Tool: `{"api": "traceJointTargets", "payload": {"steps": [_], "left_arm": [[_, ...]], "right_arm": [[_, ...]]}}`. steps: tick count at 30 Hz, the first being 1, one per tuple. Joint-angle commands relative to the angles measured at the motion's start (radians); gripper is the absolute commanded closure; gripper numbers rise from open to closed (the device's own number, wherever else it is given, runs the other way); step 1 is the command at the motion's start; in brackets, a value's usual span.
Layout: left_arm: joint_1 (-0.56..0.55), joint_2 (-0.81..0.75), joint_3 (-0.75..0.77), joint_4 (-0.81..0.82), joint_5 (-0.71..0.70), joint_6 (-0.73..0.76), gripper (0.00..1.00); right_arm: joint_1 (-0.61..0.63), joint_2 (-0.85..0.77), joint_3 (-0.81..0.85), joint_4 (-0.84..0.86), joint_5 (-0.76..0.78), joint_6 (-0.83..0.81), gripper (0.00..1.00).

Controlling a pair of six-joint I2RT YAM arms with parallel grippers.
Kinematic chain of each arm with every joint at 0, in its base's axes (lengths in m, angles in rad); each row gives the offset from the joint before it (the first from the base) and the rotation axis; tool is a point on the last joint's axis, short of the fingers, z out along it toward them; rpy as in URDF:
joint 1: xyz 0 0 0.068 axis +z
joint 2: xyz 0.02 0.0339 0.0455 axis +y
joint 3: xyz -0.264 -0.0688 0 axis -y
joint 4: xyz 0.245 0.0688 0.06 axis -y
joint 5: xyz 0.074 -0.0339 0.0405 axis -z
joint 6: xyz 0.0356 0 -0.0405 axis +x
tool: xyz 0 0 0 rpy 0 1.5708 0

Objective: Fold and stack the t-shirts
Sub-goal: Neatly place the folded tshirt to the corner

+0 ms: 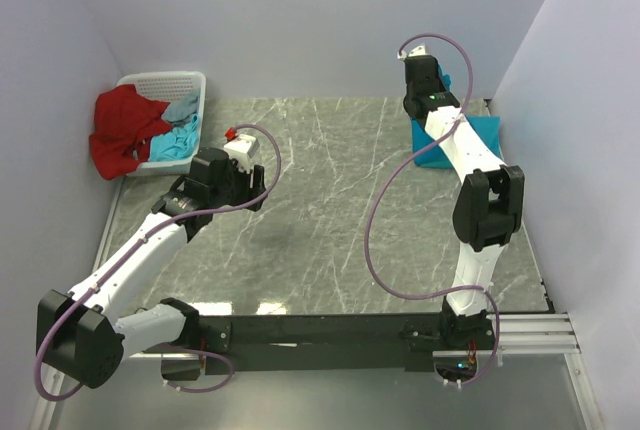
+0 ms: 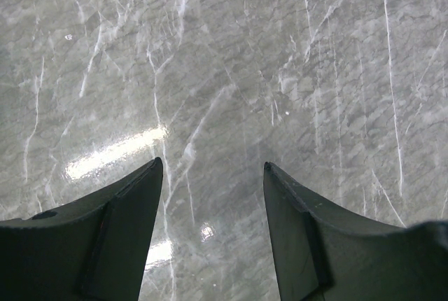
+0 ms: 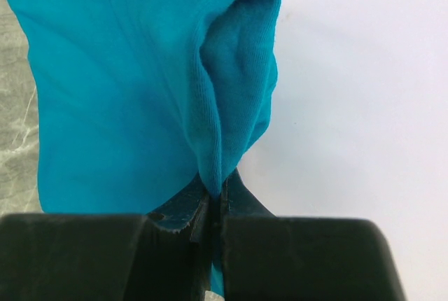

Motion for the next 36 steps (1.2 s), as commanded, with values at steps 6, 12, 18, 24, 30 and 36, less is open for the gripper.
{"api": "traceJointTargets", "payload": {"steps": [6, 12, 18, 24, 30, 36], "left_arm": [[0.005, -0.011, 0.003, 0.018, 0.011, 0.021, 0.35], [0.005, -0.01, 0.003, 0.017, 0.013, 0.021, 0.35], [0.005, -0.005, 0.003, 0.018, 0.019, 0.021, 0.35], [0.005, 0.0, 0.002, 0.017, 0.011, 0.022, 0.35], [0.005, 0.007, 0.003, 0.017, 0.013, 0.022, 0.35], [0.005, 0.013, 0.003, 0.017, 0.014, 0.022, 0.35]], "right_arm": [[-0.013, -0.04, 0.046, 0.036, 0.034, -0.013, 1.0], [-0.037, 0.007, 0.054, 0.069, 0.063, -0.045, 1.0], [-0.071, 0.061, 0.066, 0.1, 0.048, -0.079, 1.0], [-0.095, 0.141, 0.112, 0.114, 0.03, -0.091, 1.0], [-0.132, 0.185, 0.148, 0.128, 0.031, -0.101, 1.0], [-0.169, 0.219, 0.157, 0.145, 0.026, -0.113, 1.0]]}}
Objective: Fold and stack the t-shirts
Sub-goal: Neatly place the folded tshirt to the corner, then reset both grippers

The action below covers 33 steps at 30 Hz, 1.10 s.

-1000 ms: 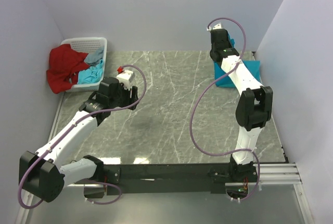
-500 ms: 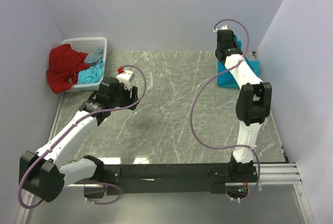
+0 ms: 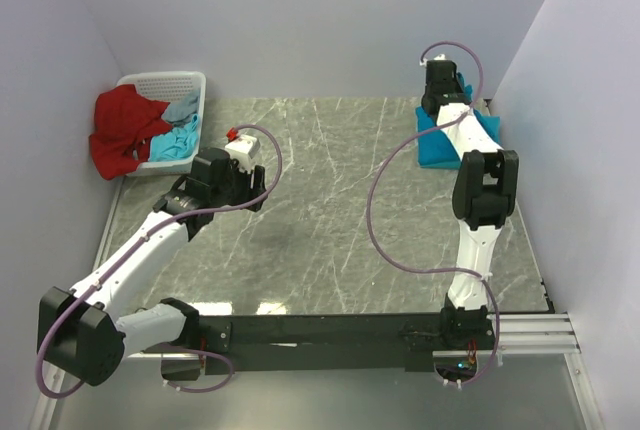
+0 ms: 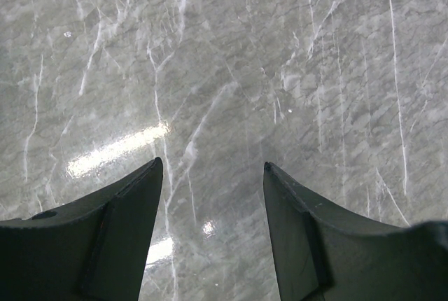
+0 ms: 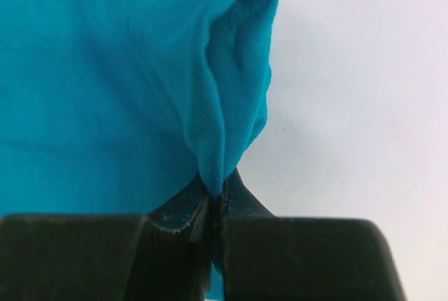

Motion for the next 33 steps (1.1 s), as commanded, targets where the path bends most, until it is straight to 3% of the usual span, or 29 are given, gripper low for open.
{"api": "traceJointTargets", "payload": {"steps": [1, 7, 11, 12, 15, 19, 26, 29, 31, 33], "left_arm": [[0.005, 0.002, 0.004, 0.018, 0.013, 0.016, 0.35], [0.005, 0.008, 0.004, 0.018, 0.014, 0.015, 0.35], [0.005, 0.014, 0.004, 0.014, 0.016, 0.016, 0.35], [0.005, 0.014, 0.002, 0.014, 0.016, 0.016, 0.35], [0.005, 0.016, 0.001, 0.014, 0.009, 0.016, 0.35], [0.005, 0.013, 0.002, 0.013, 0.002, 0.016, 0.35], [0.005, -0.007, 0.002, 0.016, -0.009, 0.016, 0.35], [0.006, -0.036, -0.006, 0.025, -0.023, 0.013, 0.35], [0.009, -0.052, -0.009, 0.034, -0.021, 0.007, 0.34], [0.022, -0.078, -0.015, 0.048, -0.017, 0.0, 0.25]], "right_arm": [[-0.03, 0.014, 0.061, 0.068, 0.008, -0.017, 1.0], [-0.05, 0.083, 0.064, 0.077, 0.002, -0.029, 1.0], [-0.085, 0.154, 0.042, 0.175, 0.058, -0.098, 0.49], [-0.091, 0.172, 0.08, 0.158, 0.064, -0.094, 0.44], [-0.108, 0.218, 0.136, 0.179, 0.141, -0.08, 0.36], [-0.108, 0.134, 0.09, 0.184, 0.131, -0.051, 0.34], [-0.09, -0.036, 0.044, 0.002, -0.087, 0.109, 0.25], [-0.077, -0.131, -0.035, -0.086, -0.283, 0.162, 0.22], [-0.059, -0.237, -0.117, -0.132, -0.514, 0.161, 0.2], [-0.005, -0.329, -0.288, -0.103, -0.634, 0.132, 0.2]]}}
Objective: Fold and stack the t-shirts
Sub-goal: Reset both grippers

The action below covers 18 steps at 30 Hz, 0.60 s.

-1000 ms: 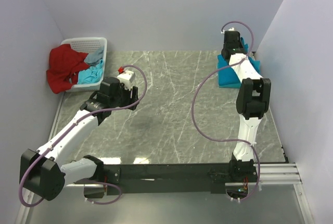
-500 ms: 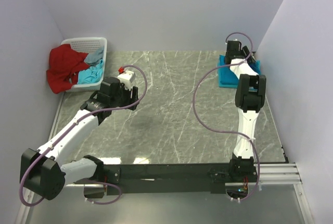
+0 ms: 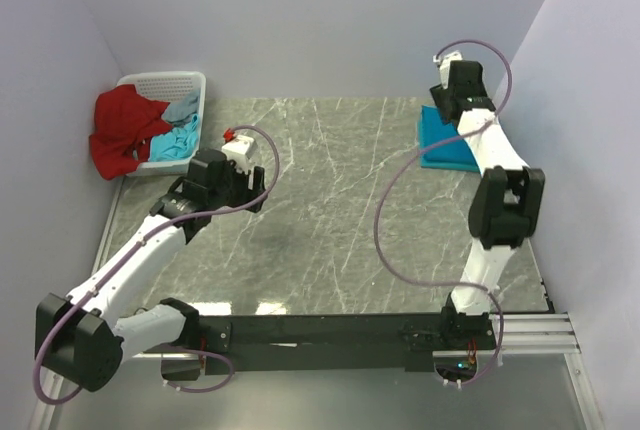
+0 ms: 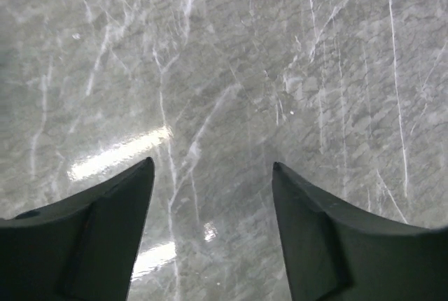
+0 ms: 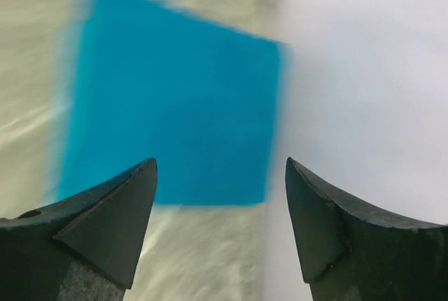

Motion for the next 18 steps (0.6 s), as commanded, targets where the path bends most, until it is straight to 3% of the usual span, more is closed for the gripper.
{"api": "traceJointTargets", "payload": {"steps": [1, 2, 5, 11, 16, 18], "left_arm": [[0.02, -0.069, -0.009, 0.056, -0.002, -0.013, 0.22], [0.04, -0.096, -0.023, 0.082, 0.015, -0.019, 0.13], [0.083, -0.167, -0.058, 0.14, -0.002, -0.05, 0.0], [0.16, -0.245, -0.054, 0.182, -0.038, -0.148, 0.01], [0.189, -0.256, -0.052, 0.147, -0.074, -0.139, 0.01], [0.191, -0.284, -0.085, 0.151, -0.113, -0.127, 0.01]], "right_arm": [[0.11, -0.237, -0.22, -0.038, -0.408, 0.018, 0.19], [0.135, -0.29, -0.327, -0.017, -0.444, 0.017, 0.19], [0.192, -0.454, -0.453, 0.061, -0.556, 0.093, 0.18], [0.182, -0.713, -0.631, 0.156, -0.622, 0.245, 0.16], [0.076, -0.956, -0.75, 0.21, -0.65, 0.391, 0.17], [0.063, -1.011, -0.808, 0.233, -0.54, 0.477, 0.17]]}}
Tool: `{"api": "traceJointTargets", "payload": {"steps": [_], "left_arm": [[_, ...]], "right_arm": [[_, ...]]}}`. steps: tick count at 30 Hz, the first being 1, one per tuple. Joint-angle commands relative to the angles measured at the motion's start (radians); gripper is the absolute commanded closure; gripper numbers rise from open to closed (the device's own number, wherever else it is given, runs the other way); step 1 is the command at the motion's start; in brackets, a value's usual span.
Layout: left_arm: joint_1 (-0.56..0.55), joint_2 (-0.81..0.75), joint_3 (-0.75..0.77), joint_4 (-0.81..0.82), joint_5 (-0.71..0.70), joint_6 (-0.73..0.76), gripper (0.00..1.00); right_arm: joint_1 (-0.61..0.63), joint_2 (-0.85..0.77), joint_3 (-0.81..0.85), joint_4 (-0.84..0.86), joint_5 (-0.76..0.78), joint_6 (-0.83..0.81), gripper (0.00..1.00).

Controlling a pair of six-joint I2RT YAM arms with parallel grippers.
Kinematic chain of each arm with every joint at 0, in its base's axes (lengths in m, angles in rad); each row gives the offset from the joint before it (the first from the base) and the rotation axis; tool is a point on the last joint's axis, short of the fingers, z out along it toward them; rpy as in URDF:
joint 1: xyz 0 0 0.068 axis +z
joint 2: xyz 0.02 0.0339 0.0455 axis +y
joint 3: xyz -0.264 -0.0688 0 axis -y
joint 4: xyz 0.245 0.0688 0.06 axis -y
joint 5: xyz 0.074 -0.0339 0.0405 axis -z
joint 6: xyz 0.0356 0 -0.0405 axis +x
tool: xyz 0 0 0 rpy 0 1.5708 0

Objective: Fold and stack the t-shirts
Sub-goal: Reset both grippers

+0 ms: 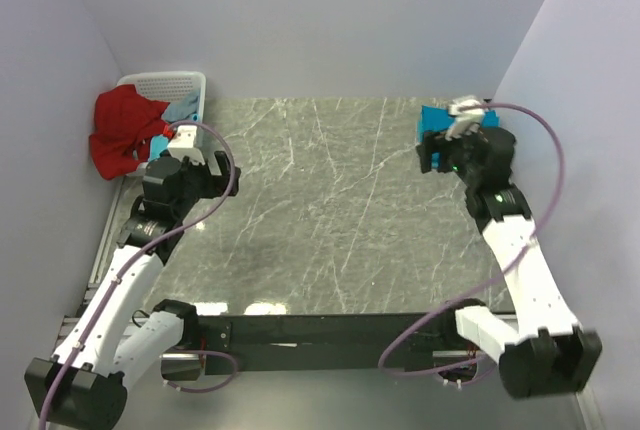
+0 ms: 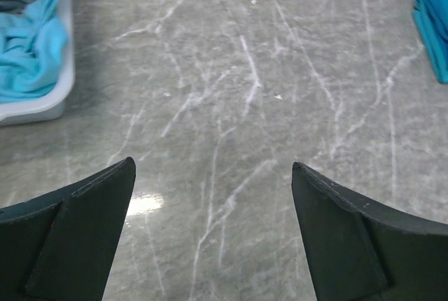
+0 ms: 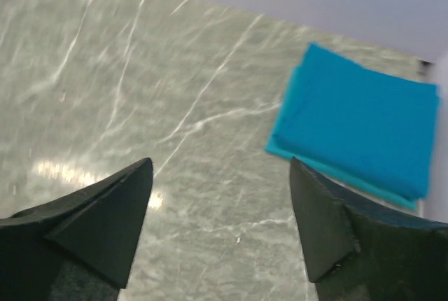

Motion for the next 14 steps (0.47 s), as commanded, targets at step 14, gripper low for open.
{"api": "traceJointTargets", "payload": {"steps": [14], "left_arm": [[0.007, -0.122, -0.071, 0.037, -0.077, 0.007, 0.01]], "right_arm": [[-0.13, -0.227, -0.172, 0.155, 0.199, 0.25, 0.15]]}}
